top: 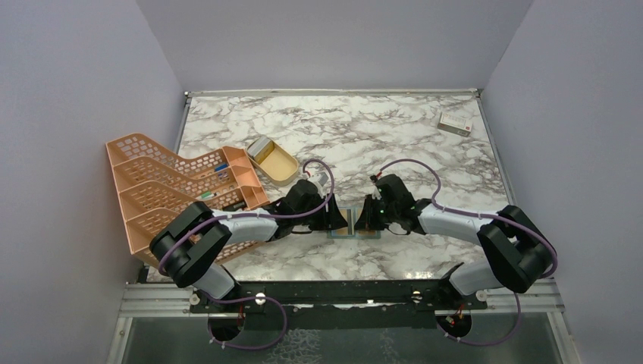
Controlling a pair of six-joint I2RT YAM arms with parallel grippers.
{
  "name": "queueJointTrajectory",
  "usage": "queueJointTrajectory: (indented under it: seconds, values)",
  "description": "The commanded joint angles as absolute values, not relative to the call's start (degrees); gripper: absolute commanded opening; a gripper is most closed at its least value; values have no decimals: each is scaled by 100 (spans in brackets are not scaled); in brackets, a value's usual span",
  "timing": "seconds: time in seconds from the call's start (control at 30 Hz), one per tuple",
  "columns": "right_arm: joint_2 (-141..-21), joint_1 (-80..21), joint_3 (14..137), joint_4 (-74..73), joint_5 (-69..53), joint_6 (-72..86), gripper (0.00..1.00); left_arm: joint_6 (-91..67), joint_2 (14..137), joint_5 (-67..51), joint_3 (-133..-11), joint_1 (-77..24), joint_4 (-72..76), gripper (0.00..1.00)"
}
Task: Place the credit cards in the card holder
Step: Turn over the card slot in the card holder.
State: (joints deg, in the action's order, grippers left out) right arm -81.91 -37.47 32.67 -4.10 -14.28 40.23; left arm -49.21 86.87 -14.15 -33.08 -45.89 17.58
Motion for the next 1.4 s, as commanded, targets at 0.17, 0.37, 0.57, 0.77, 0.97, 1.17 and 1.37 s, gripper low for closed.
queueJointTrajectory:
  seconds: [0.17,0.37,0.57,0.77,0.97,1.17,1.37]
  values:
    - [-8167,-3785,3383,-266,-1496,4017,7,-4953,8799,-1538,-3236,-4622,1977,57]
    - [-8216,-3788,3390,-257,-1511,4025,7,-4957,8789,-1538,-3233,-4632,1991,57]
    - [-8257,-3793,3381,-246,-1504,4006,7,-4966,8806,-1546,-3214,-4637,2004,57]
    - [-8401,-3795,3366,-300,-1485,3990,7,-4991,8806,-1562,-3220,-4656,2022,57]
    - [-8614,-3845,3428,-534,-1346,3929,7,-5098,8783,-1655,-3221,-4679,2110,57]
    - [-8721,-3863,3369,-493,-1353,3945,7,-5178,8708,-1687,-3244,-4727,2153,57]
    - [-8709,-3875,3345,-476,-1354,3946,7,-5261,8638,-1732,-3272,-4746,2199,57]
